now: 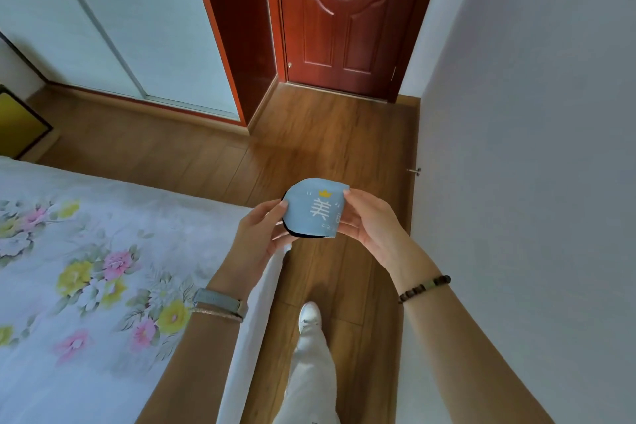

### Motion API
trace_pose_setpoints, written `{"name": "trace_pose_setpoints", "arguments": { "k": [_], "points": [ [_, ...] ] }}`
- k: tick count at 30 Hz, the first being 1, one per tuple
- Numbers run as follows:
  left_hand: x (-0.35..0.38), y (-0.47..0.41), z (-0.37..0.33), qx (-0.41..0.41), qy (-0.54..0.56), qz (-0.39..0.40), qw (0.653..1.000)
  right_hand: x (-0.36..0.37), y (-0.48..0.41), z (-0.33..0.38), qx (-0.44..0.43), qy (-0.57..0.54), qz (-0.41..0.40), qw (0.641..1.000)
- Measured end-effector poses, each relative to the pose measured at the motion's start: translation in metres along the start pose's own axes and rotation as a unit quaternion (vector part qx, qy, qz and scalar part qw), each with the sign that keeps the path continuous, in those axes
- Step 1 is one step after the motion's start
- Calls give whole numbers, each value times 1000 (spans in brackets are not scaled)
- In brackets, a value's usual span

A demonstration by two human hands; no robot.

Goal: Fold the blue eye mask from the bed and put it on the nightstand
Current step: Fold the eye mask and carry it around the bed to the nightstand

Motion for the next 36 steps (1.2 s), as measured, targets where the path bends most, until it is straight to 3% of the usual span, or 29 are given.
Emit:
{"name": "trace_pose_setpoints", "arguments": {
  "k": [16,25,36],
  "points": [
    [14,-203,-100,-44,45,-37,997,35,-195,124,13,49,-22,998],
    [4,-277,-129,-37,79,-94,992,56,-304,156,33,65,41,997],
    [11,-378,-175,13,114,-242,964,87,-452,220,64,122,159,978]
  ]
}}
Point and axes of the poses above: each hand's wrist, its own y-axis away from the middle knuckle, its own x-axis out of the palm, z = x × y, the point moved 4 cm from there along -y, towards the middle knuckle, and after that the axes turned 7 degrees about y, right-handed, at the moved point
